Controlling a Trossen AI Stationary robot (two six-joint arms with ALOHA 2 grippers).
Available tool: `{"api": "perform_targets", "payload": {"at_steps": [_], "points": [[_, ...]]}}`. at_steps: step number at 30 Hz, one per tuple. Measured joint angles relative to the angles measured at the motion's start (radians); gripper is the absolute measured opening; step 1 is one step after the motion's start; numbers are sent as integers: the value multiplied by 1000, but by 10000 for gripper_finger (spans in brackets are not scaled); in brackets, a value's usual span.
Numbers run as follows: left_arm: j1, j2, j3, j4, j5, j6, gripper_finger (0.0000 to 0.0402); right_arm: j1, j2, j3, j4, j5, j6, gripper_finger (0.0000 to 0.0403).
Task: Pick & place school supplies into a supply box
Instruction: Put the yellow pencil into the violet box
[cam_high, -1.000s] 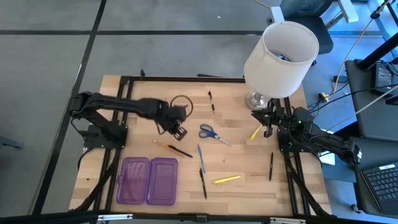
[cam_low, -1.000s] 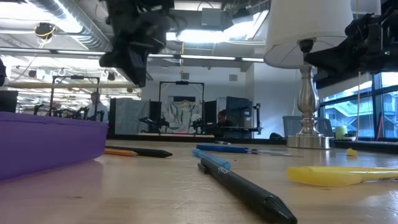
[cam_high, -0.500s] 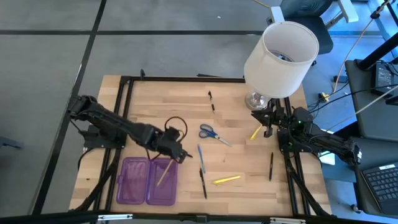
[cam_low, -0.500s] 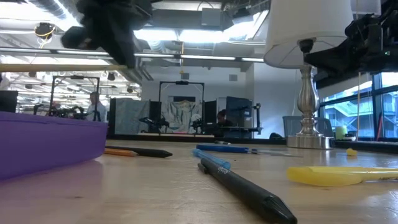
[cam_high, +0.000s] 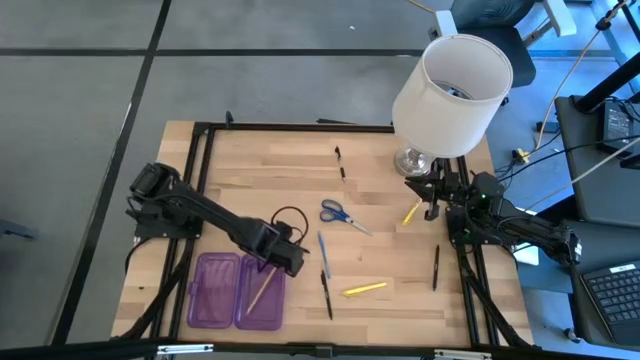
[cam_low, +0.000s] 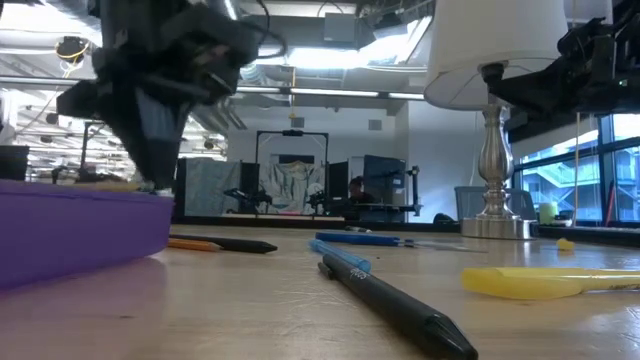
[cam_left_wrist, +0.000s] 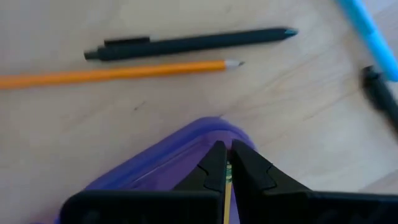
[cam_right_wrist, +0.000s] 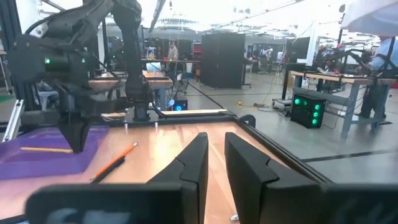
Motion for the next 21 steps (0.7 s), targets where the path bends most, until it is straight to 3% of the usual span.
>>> {"api": "perform_targets", "payload": {"at_steps": [21], "points": [[0,47,0,-14,50,9,14,0,0,0,-1,0,0,60]]}}
